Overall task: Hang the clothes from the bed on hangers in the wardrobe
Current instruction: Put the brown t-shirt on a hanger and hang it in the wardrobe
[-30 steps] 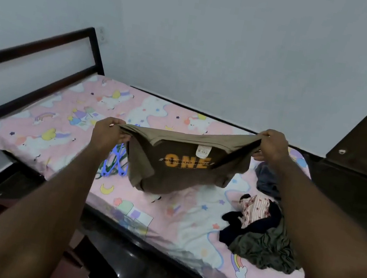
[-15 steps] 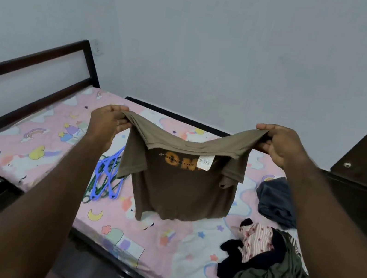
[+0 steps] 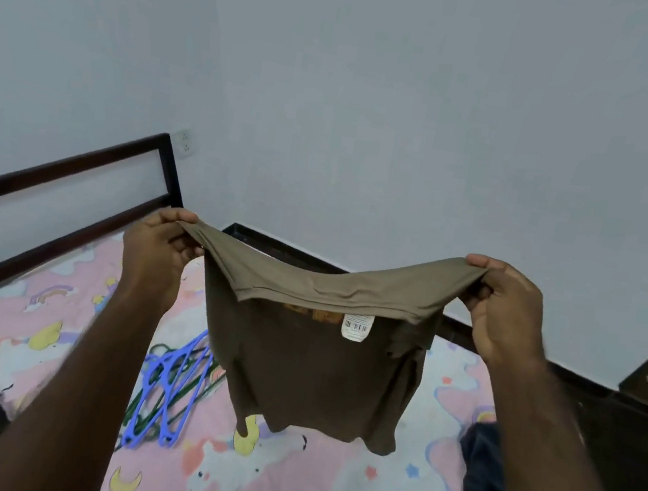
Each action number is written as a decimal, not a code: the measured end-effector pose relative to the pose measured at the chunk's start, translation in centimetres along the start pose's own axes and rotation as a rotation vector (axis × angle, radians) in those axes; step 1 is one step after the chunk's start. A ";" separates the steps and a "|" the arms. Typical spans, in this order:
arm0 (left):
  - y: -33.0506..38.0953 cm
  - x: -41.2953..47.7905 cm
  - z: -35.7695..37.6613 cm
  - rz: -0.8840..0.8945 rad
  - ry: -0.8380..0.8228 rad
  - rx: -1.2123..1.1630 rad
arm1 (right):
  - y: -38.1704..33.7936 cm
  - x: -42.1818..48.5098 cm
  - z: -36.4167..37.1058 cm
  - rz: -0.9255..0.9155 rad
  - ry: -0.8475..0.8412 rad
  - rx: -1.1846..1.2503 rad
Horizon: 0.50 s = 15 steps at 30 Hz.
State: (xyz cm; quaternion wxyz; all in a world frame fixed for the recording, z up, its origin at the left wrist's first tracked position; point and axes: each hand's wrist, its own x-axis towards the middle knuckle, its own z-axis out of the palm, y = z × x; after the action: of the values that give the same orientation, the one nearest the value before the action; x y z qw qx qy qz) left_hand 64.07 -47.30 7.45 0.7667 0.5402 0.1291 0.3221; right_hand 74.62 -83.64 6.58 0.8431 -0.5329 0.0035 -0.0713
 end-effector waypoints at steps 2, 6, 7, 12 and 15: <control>1.0 0.7 0.5 0.036 -0.036 -0.085 | -0.7 0.4 0.8 -0.034 -0.015 0.077; 2.8 2.8 0.8 0.070 -0.086 -0.130 | -1.6 1.1 2.6 -0.082 -0.036 0.176; 3.1 3.7 0.7 0.068 -0.103 -0.122 | -1.7 1.4 3.1 -0.091 -0.029 0.175; 3.8 8.3 0.1 0.047 -0.111 -0.032 | -1.3 3.6 5.0 -0.084 0.009 0.136; 2.6 10.1 -0.4 0.042 -0.083 -0.028 | -0.3 4.1 5.5 -0.058 0.032 0.130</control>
State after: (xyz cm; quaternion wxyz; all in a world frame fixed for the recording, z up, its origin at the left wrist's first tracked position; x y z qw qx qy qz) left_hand 70.60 -40.07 11.15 0.7720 0.5448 0.0810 0.3172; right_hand 79.12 -79.37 9.49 0.8733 -0.4758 -0.0034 -0.1044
